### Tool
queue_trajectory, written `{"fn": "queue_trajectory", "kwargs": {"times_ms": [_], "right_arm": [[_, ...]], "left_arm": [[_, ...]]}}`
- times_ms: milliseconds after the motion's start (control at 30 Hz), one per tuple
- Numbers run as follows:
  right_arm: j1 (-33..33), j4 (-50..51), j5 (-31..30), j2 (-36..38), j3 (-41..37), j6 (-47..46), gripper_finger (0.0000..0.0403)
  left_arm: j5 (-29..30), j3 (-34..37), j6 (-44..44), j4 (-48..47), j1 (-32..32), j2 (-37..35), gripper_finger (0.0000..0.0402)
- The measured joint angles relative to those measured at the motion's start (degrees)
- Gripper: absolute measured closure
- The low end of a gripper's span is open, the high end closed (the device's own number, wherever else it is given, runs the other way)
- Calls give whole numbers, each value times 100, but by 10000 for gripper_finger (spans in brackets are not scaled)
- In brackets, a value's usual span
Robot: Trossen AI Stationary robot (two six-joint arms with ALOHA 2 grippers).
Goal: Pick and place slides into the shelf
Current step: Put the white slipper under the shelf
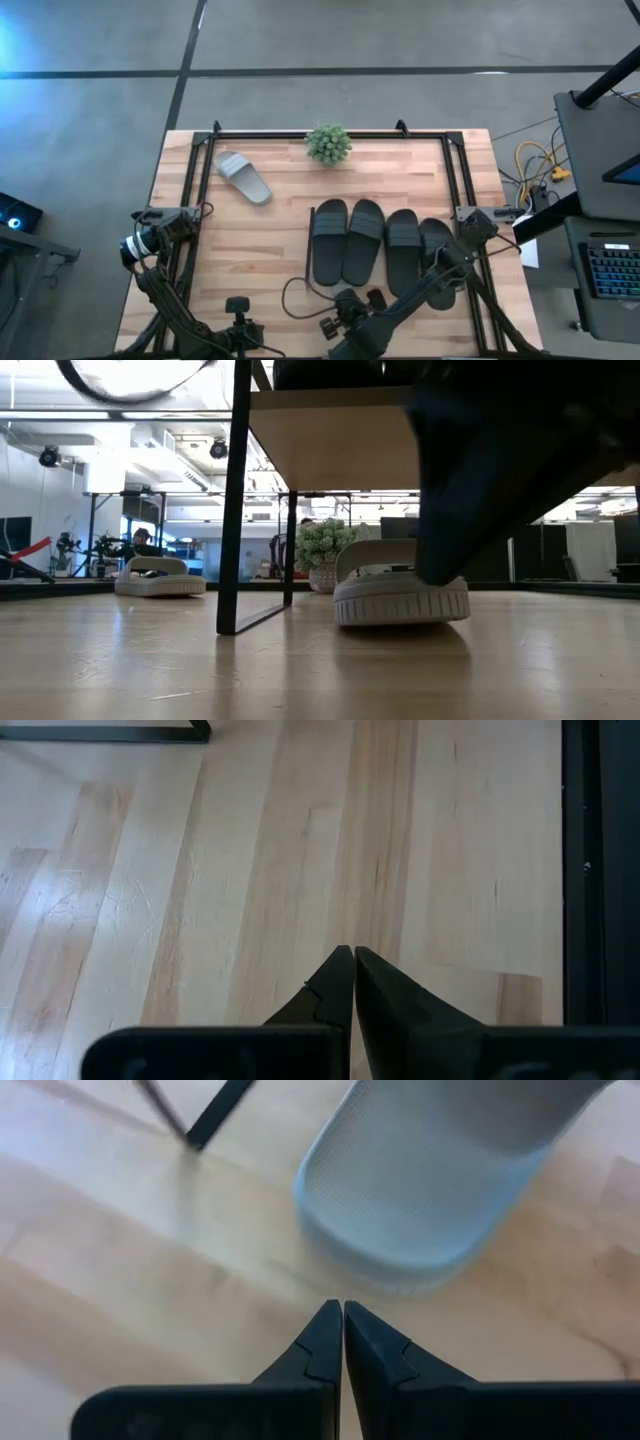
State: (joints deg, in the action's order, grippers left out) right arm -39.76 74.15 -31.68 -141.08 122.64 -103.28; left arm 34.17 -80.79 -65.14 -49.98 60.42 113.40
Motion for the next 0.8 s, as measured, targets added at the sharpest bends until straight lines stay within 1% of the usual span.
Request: {"fn": "queue_trajectory", "kwargs": {"times_ms": [100,233,400,467,567,700,800], "right_arm": [[-97,-2,-33,3,83,1,394],[-237,15,-285,3,268,-17,384],[-490,97,-352,3,880,352,338],[-651,249,-356,16,1242,550,314],[-876,236,-289,386,1122,595,282],[-1159,579,-407,830,1134,530,249],[-1326,970,-501,1046,1134,430,236]], "left_arm": [[0,0,0,2,-4,0,402],[1,0,1,4,-4,0,402],[-9,-86,0,10,-4,-14,402],[-184,-152,0,-2,-23,-125,402],[-415,-280,-11,3,-140,-487,402],[-195,-328,-30,-21,-390,-1242,402],[102,-317,-25,-234,-651,-1790,402]]}}
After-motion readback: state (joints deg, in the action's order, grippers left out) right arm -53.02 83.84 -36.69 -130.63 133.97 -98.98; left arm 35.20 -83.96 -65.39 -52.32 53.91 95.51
